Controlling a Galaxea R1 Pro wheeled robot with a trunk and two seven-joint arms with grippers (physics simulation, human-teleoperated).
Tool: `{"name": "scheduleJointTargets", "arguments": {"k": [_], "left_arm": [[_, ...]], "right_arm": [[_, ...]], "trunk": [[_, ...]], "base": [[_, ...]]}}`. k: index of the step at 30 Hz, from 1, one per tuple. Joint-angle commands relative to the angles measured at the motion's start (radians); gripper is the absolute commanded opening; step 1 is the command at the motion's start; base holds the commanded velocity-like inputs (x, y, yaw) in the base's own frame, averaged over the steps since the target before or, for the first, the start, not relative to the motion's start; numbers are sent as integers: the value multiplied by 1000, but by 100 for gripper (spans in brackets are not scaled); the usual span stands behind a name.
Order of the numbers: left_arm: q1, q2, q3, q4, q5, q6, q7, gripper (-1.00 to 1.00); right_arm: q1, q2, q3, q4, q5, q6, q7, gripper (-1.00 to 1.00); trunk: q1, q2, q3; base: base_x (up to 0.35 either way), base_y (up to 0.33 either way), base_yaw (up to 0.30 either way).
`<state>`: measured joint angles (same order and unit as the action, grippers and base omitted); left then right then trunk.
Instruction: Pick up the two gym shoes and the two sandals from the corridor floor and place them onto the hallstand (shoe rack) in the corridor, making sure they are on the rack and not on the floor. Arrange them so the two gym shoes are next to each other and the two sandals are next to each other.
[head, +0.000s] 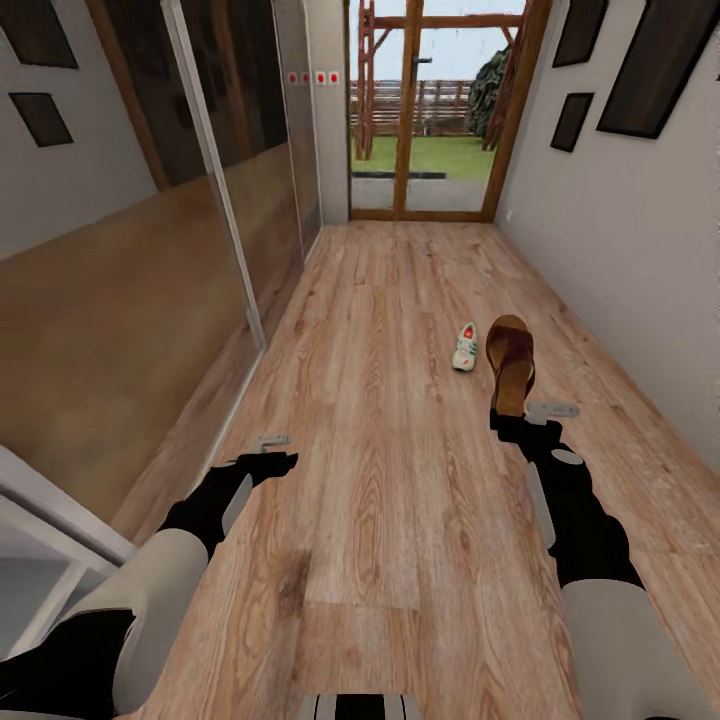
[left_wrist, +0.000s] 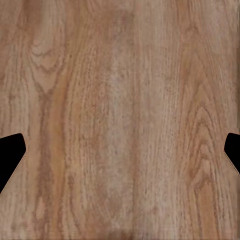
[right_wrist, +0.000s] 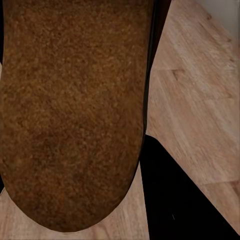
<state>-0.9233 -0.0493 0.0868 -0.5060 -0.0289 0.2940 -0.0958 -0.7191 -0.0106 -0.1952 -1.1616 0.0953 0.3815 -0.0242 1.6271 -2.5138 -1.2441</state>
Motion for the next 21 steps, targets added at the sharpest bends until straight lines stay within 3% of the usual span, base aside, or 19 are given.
{"name": "scheduleJointTargets", "arguments": {"k": [1,21], "left_arm": [[0,-1,8,-2,-3,7,-7,100],[0,-1,8,-2,-3,7,-7,100]], "right_arm": [[0,0,0,-1,6,7,0,-100],[0,0,0,-1,6,7,0,-100]], "trunk": [[-1,0,5],[-10,5,115]], "base": [[0,0,0],[0,0,0]]}}
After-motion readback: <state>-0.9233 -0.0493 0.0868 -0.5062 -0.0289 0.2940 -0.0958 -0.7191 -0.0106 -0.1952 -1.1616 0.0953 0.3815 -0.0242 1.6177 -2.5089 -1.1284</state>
